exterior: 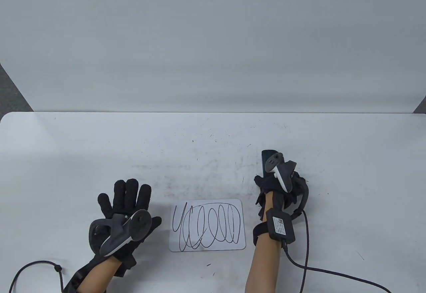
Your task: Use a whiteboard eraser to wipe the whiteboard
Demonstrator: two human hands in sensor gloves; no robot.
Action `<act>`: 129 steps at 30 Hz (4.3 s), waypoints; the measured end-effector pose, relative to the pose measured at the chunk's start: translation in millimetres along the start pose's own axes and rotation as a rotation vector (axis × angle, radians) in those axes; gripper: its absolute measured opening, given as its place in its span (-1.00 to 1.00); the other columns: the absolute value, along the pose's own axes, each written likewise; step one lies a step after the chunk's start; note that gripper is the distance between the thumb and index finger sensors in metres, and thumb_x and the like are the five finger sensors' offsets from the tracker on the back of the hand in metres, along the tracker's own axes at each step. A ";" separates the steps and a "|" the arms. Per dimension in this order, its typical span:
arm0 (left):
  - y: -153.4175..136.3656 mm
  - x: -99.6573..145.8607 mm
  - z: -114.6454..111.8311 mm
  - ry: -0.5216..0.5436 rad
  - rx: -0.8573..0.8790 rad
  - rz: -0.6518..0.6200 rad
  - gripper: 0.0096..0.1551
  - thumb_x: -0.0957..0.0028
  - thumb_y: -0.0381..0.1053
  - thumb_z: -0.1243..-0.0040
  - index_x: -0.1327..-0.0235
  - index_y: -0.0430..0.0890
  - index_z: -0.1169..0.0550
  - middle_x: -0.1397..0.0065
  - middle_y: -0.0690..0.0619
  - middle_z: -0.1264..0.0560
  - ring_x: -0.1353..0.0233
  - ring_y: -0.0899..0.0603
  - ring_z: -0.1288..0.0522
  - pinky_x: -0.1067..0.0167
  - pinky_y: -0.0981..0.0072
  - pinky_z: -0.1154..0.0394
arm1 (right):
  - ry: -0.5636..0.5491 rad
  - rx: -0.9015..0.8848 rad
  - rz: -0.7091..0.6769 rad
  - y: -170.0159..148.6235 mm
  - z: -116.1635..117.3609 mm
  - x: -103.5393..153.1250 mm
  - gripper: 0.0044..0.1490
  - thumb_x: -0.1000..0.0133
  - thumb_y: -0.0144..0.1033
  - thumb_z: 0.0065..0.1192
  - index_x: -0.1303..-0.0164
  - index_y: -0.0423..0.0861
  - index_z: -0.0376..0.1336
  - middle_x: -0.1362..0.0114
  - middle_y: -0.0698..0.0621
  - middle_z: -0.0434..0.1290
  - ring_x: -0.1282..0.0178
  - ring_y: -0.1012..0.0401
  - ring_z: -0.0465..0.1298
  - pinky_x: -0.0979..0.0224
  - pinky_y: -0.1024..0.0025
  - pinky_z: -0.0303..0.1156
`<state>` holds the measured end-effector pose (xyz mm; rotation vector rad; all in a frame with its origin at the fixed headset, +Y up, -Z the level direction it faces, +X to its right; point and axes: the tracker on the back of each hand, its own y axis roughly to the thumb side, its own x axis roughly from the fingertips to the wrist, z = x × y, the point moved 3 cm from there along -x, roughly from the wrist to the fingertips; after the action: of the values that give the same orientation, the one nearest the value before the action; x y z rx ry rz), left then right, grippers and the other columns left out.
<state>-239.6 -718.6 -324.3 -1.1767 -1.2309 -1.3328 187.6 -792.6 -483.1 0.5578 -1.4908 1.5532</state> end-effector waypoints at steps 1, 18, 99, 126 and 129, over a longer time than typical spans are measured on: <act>0.2 0.1 0.1 0.000 -0.001 0.000 0.16 0.10 0.46 0.07 -0.60 0.10 0.27 -0.70 -0.16 0.38 -0.68 -0.44 0.43 -0.37 -0.71 0.31 | -0.002 0.006 0.004 0.1 -0.2 0.0 0.26 0.24 0.33 0.18 -0.36 -0.33 -0.07 -0.52 -0.38 0.00 -0.49 -0.37 0.04 -0.40 -0.35 0.10; -0.5 2.0 5.0 0.018 0.013 -0.006 0.16 0.10 0.46 0.07 -0.60 0.10 0.25 -0.71 -0.16 0.38 -0.68 -0.45 0.43 -0.36 -0.72 0.31 | -0.044 -0.045 0.019 -9.6 -12.8 3.6 0.17 0.24 0.31 0.22 -0.28 -0.32 0.03 -0.48 -0.35 0.10 -0.46 -0.34 0.15 -0.37 -0.28 0.21; 43.3 -35.1 -82.6 -0.615 0.067 -0.173 0.16 0.21 0.37 0.06 -0.49 0.09 0.31 -0.65 0.00 0.40 -0.67 -0.34 0.41 -0.51 -0.46 0.22 | -0.290 0.141 -0.895 34.4 -20.8 151.0 0.06 0.30 0.27 0.18 -0.25 -0.21 0.17 -0.21 -0.21 0.56 -0.09 -0.20 0.59 -0.10 -0.13 0.51; 61.1 -35.9 -73.0 -0.613 -0.180 -0.140 0.18 0.31 0.35 0.11 -0.50 0.03 0.27 -0.68 -0.13 0.28 -0.72 -0.37 0.18 -0.56 -0.38 -0.02 | -0.003 0.440 -0.882 3.4 29.7 185.6 -0.10 0.07 0.02 0.10 -0.46 0.10 -0.10 -0.49 -0.33 0.21 -0.26 -0.16 0.44 -0.19 -0.11 0.41; 59.8 -36.2 -73.8 -0.615 -0.158 -0.147 0.18 0.30 0.35 0.10 -0.50 0.03 0.28 -0.67 -0.13 0.29 -0.71 -0.38 0.19 -0.56 -0.38 -0.01 | -0.008 0.467 -0.877 -15.5 34.4 211.8 -0.08 0.08 0.04 0.10 -0.47 0.06 -0.08 -0.46 -0.36 0.24 -0.21 -0.17 0.47 -0.12 -0.07 0.45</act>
<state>-180.3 -794.5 -357.1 -1.7155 -1.6907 -1.2277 84.4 -766.9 -296.1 1.2804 -0.6838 1.1542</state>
